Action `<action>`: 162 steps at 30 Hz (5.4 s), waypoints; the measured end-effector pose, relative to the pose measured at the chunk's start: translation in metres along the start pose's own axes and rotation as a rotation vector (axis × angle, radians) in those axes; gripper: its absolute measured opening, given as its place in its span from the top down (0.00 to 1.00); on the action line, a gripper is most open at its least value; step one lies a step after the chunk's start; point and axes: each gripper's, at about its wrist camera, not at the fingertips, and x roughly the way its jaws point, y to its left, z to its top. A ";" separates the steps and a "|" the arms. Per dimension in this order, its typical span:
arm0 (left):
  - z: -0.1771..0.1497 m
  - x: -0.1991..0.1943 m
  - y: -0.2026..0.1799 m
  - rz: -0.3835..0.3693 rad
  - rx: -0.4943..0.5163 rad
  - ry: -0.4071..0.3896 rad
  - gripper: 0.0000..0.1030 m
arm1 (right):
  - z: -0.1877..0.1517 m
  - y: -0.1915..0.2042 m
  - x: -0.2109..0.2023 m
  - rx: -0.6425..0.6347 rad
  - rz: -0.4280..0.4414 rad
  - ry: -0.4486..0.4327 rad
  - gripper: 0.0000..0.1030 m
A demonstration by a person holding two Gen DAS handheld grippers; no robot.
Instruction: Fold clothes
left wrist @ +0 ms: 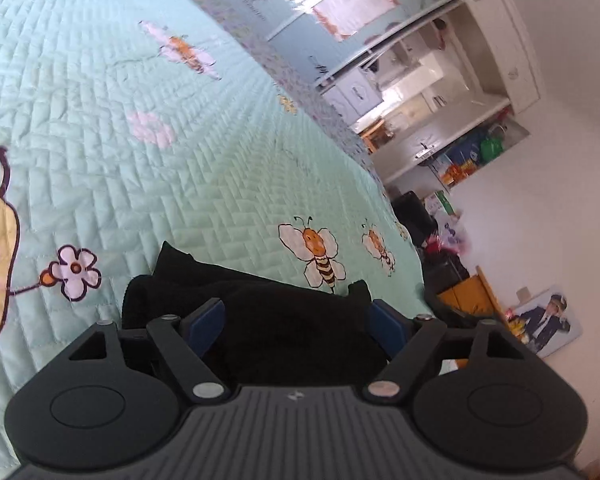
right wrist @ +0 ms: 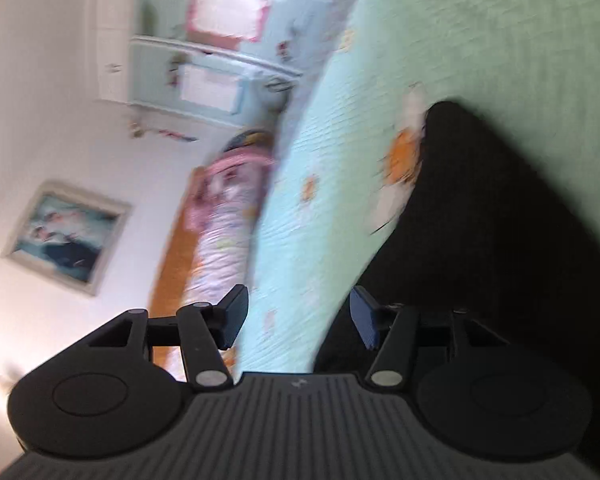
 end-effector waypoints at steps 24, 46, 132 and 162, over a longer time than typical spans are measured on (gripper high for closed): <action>0.005 0.001 0.020 -0.055 -0.072 0.032 0.20 | -0.038 -0.008 -0.080 0.017 -0.032 -0.163 0.46; -0.018 -0.036 0.009 0.022 -0.027 0.124 0.15 | -0.155 0.003 -0.086 -0.023 -0.082 0.055 0.52; 0.039 -0.012 0.069 0.159 -0.086 0.038 0.43 | -0.217 0.101 0.069 -0.766 -0.237 0.257 0.26; -0.021 -0.031 0.019 -0.028 0.037 0.245 0.54 | -0.113 -0.015 -0.077 -0.115 -0.208 -0.036 0.67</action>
